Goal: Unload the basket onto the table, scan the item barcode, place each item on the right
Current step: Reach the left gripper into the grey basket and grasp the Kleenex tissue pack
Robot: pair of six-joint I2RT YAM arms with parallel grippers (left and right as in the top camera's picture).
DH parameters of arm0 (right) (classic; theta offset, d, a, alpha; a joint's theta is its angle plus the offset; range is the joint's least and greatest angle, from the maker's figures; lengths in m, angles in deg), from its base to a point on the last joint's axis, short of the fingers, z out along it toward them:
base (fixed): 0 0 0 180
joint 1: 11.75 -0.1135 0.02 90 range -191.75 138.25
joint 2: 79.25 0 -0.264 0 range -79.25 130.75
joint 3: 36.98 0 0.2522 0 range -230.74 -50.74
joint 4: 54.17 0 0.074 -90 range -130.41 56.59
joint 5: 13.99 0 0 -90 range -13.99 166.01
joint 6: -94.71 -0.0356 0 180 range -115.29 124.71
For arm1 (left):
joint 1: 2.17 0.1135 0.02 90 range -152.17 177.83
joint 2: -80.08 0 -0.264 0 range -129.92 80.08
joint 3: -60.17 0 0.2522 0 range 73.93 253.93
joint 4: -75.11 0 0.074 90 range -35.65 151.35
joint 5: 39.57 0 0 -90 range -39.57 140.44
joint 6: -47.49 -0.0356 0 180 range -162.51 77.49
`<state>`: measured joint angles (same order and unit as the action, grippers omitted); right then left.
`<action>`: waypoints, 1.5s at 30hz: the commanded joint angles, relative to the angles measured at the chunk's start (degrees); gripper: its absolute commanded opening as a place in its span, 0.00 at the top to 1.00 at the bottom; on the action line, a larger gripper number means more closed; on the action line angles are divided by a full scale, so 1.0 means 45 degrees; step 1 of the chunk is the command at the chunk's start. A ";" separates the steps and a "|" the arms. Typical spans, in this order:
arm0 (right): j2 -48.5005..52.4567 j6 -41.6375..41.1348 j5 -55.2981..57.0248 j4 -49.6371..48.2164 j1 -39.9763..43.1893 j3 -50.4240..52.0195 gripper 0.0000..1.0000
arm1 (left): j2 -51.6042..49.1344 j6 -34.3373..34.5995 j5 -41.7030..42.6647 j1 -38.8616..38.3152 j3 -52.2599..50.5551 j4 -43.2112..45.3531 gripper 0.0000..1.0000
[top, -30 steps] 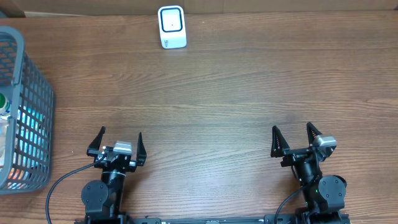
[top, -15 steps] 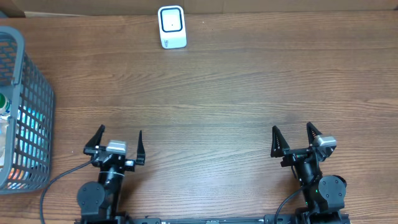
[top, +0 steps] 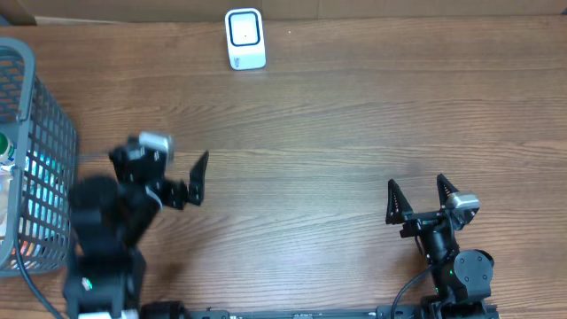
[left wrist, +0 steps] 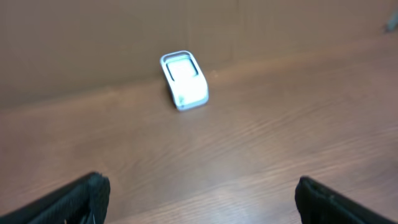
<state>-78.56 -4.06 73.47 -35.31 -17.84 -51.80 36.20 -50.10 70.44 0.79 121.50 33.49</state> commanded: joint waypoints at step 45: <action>-0.0117 0.0049 0.0078 -0.0092 -0.0073 0.0131 0.00 | -1.0982 0.4697 -0.0253 0.3502 1.5951 -0.9345 0.00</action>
<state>-78.56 -4.06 73.45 -35.33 -17.84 -51.80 -13.72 -34.82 70.88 11.28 188.03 -8.34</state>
